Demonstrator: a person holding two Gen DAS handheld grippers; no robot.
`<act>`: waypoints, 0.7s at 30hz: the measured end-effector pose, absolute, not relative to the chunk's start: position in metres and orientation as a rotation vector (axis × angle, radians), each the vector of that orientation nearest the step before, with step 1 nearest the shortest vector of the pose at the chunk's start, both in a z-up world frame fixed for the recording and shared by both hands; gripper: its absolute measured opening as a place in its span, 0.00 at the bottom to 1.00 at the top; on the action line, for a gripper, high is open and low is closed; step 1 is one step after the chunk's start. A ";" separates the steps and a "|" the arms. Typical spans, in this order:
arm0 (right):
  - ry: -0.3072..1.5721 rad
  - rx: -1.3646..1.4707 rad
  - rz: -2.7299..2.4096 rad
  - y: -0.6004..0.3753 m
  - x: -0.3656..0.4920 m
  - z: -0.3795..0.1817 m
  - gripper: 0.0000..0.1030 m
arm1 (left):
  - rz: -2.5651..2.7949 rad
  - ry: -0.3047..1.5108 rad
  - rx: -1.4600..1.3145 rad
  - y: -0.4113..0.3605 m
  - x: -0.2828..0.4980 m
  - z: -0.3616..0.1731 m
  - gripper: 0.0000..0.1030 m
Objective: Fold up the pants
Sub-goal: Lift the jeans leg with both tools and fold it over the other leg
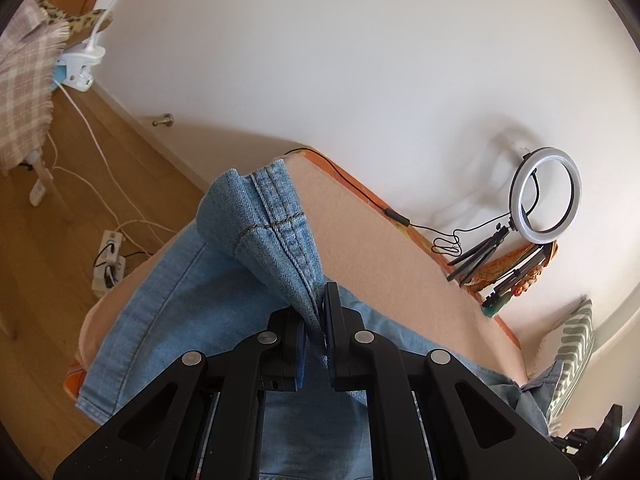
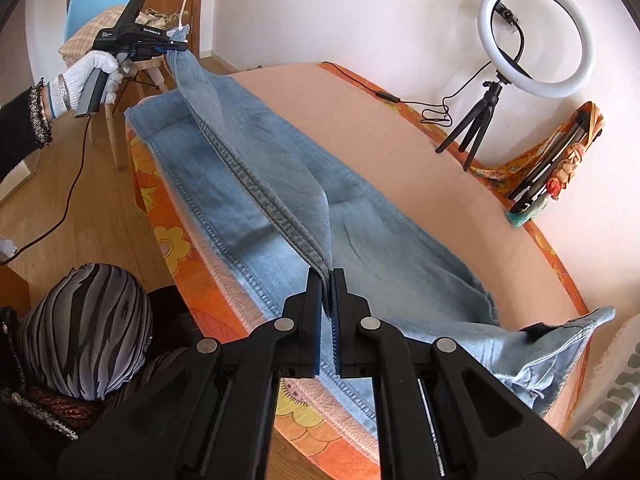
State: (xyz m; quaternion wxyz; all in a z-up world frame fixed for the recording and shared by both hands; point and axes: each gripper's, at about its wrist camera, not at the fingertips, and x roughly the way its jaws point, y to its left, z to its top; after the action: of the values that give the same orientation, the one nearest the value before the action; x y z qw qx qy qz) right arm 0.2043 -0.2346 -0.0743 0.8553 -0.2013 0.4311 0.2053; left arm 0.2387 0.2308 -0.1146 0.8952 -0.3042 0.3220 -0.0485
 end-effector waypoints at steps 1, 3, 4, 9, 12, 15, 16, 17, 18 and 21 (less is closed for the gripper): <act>0.917 -0.415 0.432 -0.234 0.199 -0.081 0.04 | -0.093 0.670 -0.638 0.232 0.232 -0.124 0.06; 0.929 -0.398 0.431 -0.233 0.191 -0.093 0.05 | -0.085 0.669 -0.692 0.237 0.218 -0.145 0.06; 0.937 -0.384 0.431 -0.234 0.188 -0.099 0.04 | -0.078 0.673 -0.720 0.240 0.212 -0.156 0.06; 0.975 -0.369 0.421 -0.230 0.176 -0.126 0.04 | -0.068 0.702 -0.746 0.238 0.199 -0.187 0.08; 0.990 -0.370 0.416 -0.228 0.172 -0.134 0.04 | -0.057 0.691 -0.763 0.240 0.198 -0.190 0.21; 0.989 -0.373 0.406 -0.227 0.170 -0.136 0.04 | 0.016 0.718 -0.780 0.247 0.200 -0.189 0.50; 0.988 -0.371 0.403 -0.227 0.169 -0.136 0.05 | 0.048 0.735 -0.790 0.249 0.203 -0.188 0.52; 0.989 -0.365 0.401 -0.226 0.168 -0.136 0.05 | 0.062 0.741 -0.802 0.255 0.203 -0.190 0.52; 0.990 -0.362 0.400 -0.226 0.169 -0.136 0.04 | 0.063 0.737 -0.806 0.258 0.205 -0.190 0.52; 0.990 -0.367 0.390 -0.225 0.168 -0.137 0.05 | 0.080 0.731 -0.794 0.264 0.212 -0.192 0.46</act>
State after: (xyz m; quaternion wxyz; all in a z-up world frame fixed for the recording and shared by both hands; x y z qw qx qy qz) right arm 0.1683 -0.2247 -0.1374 0.8457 -0.1741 0.4693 0.1850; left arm 0.2116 0.2644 -0.1920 0.8572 -0.3778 0.3480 0.0381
